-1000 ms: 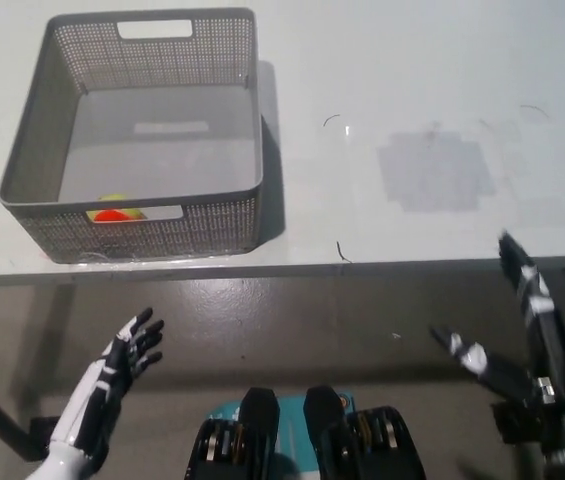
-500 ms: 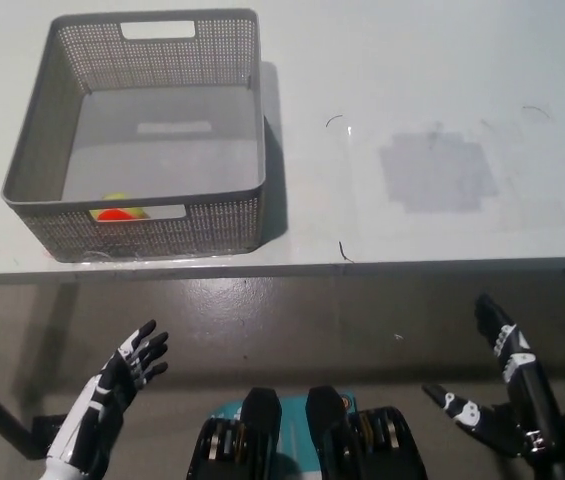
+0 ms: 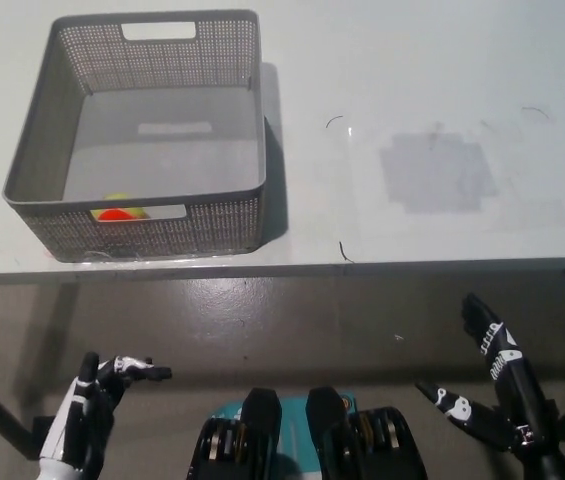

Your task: Use the right hand to pick up a tennis ball and put it into a container on the left side

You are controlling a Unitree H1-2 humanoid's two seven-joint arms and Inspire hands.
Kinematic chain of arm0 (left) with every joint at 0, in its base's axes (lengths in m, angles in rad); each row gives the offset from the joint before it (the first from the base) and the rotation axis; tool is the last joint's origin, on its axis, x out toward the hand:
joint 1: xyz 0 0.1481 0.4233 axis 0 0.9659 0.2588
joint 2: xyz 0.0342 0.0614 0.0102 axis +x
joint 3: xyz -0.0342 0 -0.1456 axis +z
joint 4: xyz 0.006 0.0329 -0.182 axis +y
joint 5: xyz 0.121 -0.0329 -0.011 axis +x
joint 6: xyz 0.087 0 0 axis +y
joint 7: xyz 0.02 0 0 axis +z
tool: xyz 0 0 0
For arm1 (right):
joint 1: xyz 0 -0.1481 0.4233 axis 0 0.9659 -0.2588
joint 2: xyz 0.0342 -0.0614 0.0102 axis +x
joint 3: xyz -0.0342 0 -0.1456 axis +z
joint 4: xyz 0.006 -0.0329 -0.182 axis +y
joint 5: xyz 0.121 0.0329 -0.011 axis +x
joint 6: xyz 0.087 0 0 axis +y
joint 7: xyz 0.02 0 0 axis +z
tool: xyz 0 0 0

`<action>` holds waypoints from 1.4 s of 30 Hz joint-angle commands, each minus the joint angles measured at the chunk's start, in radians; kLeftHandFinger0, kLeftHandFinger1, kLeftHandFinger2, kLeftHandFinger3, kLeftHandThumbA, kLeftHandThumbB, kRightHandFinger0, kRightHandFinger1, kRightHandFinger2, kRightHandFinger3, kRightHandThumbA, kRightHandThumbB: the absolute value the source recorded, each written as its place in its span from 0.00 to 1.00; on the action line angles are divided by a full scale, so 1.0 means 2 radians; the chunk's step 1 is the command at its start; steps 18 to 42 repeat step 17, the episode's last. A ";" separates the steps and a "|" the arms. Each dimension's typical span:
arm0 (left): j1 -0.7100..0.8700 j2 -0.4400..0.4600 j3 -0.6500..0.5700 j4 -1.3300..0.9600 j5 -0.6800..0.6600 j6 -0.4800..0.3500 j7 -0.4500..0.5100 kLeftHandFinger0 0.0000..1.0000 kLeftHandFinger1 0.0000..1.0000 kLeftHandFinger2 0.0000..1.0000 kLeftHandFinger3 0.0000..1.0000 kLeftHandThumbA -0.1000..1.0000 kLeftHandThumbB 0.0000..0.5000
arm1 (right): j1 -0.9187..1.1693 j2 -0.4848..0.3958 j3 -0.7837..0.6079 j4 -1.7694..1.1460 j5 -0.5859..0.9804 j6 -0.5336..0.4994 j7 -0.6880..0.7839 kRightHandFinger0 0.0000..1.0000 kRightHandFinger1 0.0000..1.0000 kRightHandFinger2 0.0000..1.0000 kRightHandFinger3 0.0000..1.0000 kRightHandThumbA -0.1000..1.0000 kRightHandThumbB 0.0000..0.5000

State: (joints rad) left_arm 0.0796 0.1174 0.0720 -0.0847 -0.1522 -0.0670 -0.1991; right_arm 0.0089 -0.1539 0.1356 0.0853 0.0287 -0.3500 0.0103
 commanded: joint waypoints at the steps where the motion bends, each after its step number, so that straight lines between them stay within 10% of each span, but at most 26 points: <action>1: -0.013 -0.001 0.009 -0.018 0.013 0.024 0.028 0.97 0.89 0.86 0.81 1.00 0.41 | -0.015 0.007 -0.009 -0.001 0.013 -0.018 0.014 1.00 1.00 1.00 1.00 1.00 0.64; 4: -0.012 0.001 0.004 -0.030 0.032 0.044 0.032 1.00 1.00 1.00 1.00 1.00 0.34 | -0.018 0.009 -0.011 -0.001 0.011 -0.019 0.016 1.00 1.00 1.00 1.00 1.00 0.63; 16: -0.011 -0.006 -0.002 -0.052 0.044 0.103 0.042 1.00 1.00 1.00 1.00 1.00 0.14 | -0.022 0.015 -0.019 -0.002 0.012 -0.013 0.022 1.00 1.00 1.00 1.00 1.00 0.67; 42: -0.011 -0.007 -0.002 -0.052 0.045 0.104 0.042 1.00 1.00 1.00 1.00 1.00 0.14 | -0.022 0.015 -0.019 -0.002 0.012 -0.013 0.023 1.00 1.00 1.00 1.00 1.00 0.66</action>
